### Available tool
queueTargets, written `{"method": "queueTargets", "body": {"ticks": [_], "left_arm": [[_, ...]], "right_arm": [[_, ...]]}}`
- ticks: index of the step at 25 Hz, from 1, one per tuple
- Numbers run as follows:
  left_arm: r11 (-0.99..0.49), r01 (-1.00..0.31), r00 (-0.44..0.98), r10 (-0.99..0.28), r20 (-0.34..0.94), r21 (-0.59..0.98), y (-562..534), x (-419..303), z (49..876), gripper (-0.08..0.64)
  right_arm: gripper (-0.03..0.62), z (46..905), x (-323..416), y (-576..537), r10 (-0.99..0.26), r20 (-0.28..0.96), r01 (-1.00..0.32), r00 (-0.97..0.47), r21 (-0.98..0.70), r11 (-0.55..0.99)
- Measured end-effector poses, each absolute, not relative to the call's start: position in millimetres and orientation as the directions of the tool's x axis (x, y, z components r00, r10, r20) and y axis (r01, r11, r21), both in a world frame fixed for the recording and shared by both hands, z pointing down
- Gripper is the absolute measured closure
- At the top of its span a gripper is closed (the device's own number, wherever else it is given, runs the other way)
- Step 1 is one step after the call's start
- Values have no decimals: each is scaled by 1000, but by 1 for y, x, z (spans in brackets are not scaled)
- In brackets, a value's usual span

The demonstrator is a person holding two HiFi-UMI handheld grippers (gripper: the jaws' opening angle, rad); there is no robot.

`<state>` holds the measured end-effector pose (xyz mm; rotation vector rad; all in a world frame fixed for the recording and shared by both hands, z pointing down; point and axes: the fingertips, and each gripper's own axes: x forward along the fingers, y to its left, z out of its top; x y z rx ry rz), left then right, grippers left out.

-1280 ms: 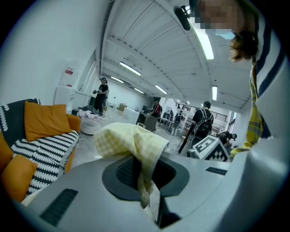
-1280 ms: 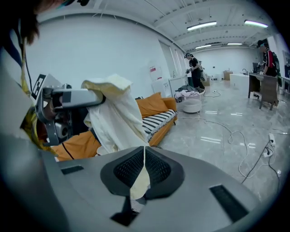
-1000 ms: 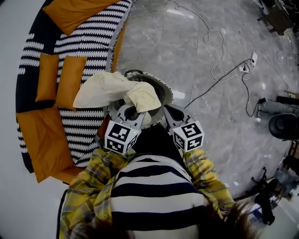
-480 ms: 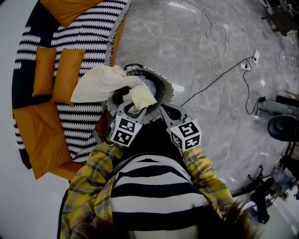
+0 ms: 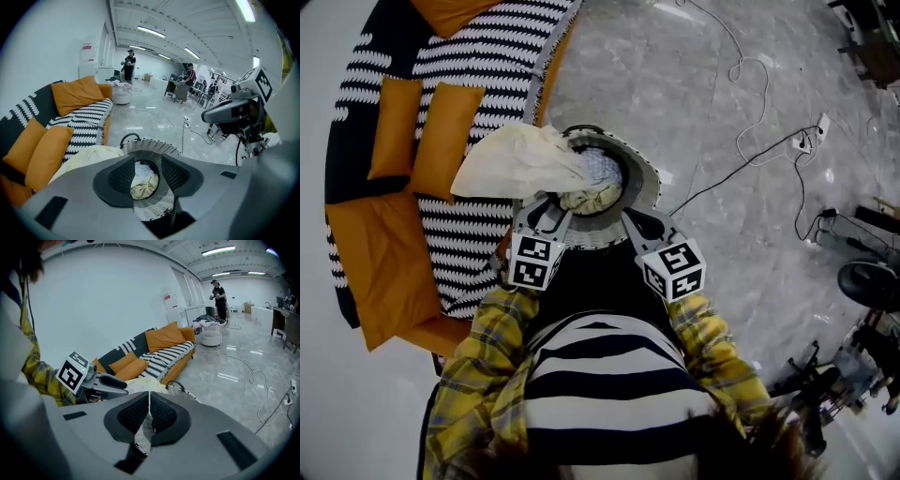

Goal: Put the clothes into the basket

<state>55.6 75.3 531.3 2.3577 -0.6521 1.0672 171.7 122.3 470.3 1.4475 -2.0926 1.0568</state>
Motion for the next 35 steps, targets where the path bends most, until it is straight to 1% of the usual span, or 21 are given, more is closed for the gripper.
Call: {"method": "queueTargets", "body": {"ticks": [3, 7, 11, 16, 20, 24, 32, 35], "left_arm": [[-722, -655, 555, -259, 790, 223, 63, 32, 539, 374], [-667, -713, 524, -301, 797, 218, 46, 3, 550, 396], [-624, -748, 498, -303, 812, 225, 29, -24, 569, 396], [-597, -769, 471, -288, 834, 228, 6, -50, 607, 396], [-592, -776, 434, -252, 865, 217, -7, -64, 647, 394], [-542, -806, 414, -232, 880, 237, -16, -71, 686, 390], [-468, -836, 409, -186, 893, 286, -20, -66, 734, 367], [-456, -844, 392, -167, 905, 282, -21, -62, 745, 365]], "right_arm": [[563, 473, 159, 114, -604, 680, -906, -416, -367, 210], [563, 479, 138, 98, -572, 689, -894, -445, -372, 248], [563, 483, 113, 78, -534, 701, -881, -473, -376, 286], [563, 496, 84, 55, -486, 717, -865, -500, -383, 325], [563, 514, 63, 47, -449, 730, -854, -516, -394, 340], [563, 533, 46, 50, -398, 753, -846, -524, -406, 345], [563, 555, 42, 61, -332, 792, -851, -513, -416, 321], [563, 560, 45, 65, -319, 802, -855, -505, -413, 315]]}}
